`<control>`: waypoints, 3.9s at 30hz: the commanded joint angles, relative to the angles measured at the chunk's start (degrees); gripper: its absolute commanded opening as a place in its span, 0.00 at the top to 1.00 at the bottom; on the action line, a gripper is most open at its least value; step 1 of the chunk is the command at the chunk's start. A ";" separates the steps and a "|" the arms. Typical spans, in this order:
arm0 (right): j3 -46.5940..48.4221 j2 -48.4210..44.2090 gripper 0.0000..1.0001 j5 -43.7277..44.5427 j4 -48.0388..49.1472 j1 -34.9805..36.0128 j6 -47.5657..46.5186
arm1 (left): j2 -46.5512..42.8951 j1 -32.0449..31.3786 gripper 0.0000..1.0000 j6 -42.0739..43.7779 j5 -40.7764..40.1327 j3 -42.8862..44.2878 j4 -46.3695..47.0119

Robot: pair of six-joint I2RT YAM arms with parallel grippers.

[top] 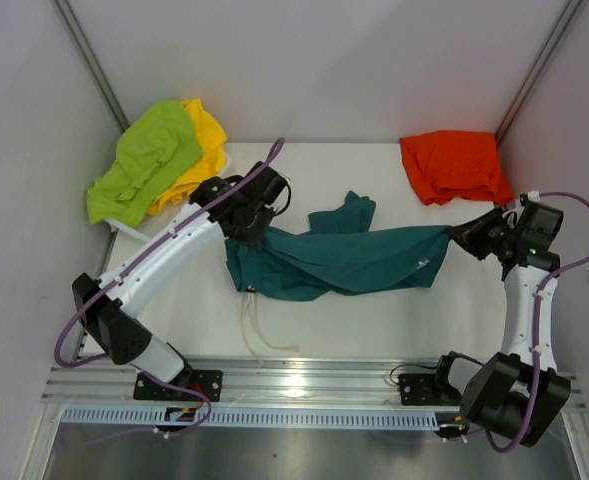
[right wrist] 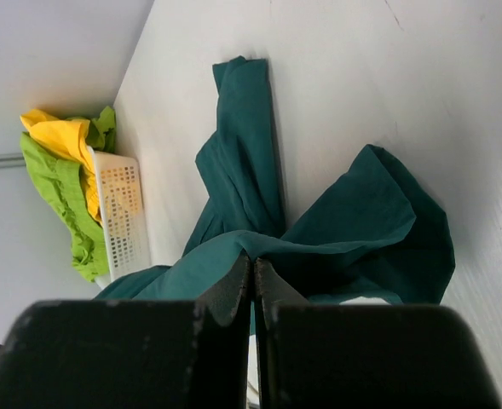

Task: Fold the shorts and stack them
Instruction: Flatten the shorts out

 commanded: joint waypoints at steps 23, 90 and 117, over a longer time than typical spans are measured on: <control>20.16 -15.96 1.00 -5.23 14.02 -1.52 7.64 | -20.40 -3.48 1.00 4.55 -5.66 21.51 7.69; 35.88 54.24 0.30 22.54 44.12 15.80 10.91 | 38.10 27.37 0.01 -3.80 19.93 33.83 42.43; 6.27 20.67 0.29 30.01 23.80 45.30 -5.27 | 1.80 25.26 0.01 -8.63 19.84 -28.05 52.54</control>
